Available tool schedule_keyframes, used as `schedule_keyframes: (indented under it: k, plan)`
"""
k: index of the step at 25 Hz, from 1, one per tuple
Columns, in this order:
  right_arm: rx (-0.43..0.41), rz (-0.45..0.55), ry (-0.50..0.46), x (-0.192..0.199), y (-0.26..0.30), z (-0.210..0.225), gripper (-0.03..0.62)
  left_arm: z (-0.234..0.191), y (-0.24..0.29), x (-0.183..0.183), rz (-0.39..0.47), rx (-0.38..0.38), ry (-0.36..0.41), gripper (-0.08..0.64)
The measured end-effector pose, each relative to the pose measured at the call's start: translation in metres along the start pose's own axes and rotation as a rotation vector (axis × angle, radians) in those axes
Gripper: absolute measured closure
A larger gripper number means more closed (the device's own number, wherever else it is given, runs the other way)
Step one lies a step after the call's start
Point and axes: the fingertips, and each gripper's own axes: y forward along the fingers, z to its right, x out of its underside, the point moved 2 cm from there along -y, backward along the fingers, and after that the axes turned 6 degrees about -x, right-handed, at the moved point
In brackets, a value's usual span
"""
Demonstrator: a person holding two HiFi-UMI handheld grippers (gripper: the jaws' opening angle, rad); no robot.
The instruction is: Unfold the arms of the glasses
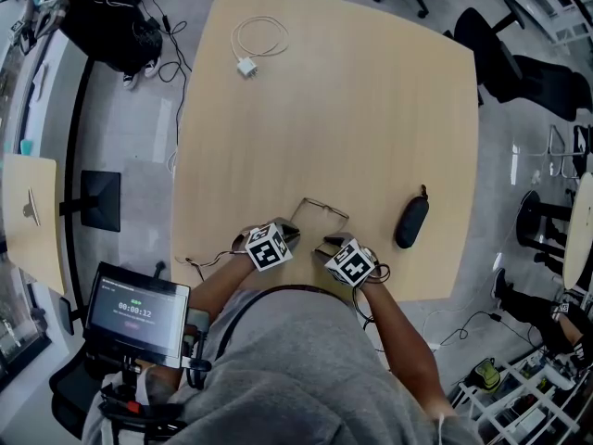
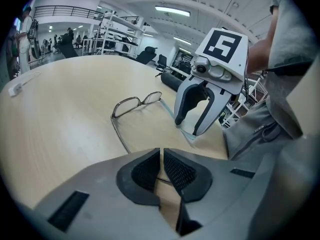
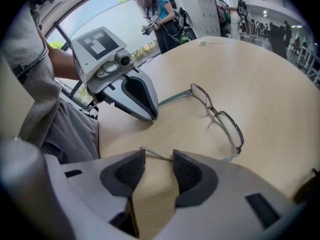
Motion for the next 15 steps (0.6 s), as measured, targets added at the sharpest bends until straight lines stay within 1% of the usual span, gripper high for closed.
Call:
schedule_keyframes:
  k: [8,15]
  plan:
    - [0.005,-0.004,-0.008,0.0013,0.0023,0.0008,0.416,-0.0032,0.0001,0.0012,0.002,-0.021,0.0,0.552]
    - [-0.009,-0.018,-0.02,0.0067,0.0001,-0.0019,0.416,-0.0035,-0.0001,0.0013,0.004,-0.027,-0.003,0.552]
